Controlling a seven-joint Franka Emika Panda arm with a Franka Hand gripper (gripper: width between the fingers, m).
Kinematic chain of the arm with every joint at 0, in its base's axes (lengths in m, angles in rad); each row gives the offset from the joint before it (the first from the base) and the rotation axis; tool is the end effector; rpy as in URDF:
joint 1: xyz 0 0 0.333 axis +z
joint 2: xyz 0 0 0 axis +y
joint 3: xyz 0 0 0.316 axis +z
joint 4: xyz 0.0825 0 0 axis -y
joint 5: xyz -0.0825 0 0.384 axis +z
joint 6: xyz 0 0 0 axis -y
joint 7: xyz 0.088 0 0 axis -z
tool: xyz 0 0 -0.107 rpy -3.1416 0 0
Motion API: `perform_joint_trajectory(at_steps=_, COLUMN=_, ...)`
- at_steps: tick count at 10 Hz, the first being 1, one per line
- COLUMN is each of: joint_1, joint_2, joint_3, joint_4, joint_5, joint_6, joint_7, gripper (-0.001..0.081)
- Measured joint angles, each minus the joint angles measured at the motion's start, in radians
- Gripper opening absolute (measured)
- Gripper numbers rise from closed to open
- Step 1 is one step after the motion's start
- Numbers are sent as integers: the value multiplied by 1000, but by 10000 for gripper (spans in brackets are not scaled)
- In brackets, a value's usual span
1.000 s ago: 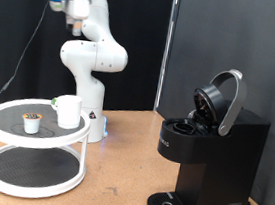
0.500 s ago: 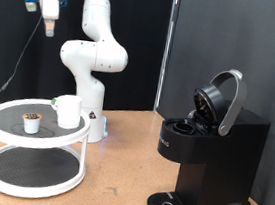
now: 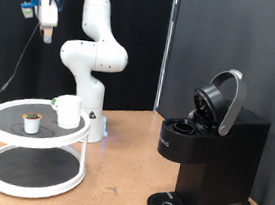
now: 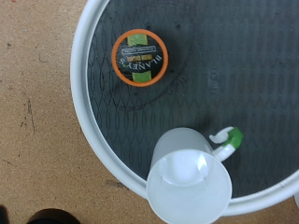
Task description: Make a cup of coffee with the keurig machine
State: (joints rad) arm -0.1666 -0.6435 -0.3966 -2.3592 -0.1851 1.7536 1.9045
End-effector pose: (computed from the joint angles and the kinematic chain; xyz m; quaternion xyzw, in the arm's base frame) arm 0.2948 -0.2311 0.5358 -0.3804 0.9245 0.0155 0.0209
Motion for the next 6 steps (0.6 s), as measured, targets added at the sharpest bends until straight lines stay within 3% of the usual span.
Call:
perform_joint_trajectory(at_steps=4, joint_1=0, joint_2=62, joint_3=-19, joint_4=-113, joint_5=-10, joint_6=205, joint_7=-32, gripper=734)
perform_joint_trajectory(at_steps=6, joint_1=-4, joint_2=102, joint_3=-19, joint_4=-141, joint_5=-24, joint_6=278, joint_7=-31, gripper=734)
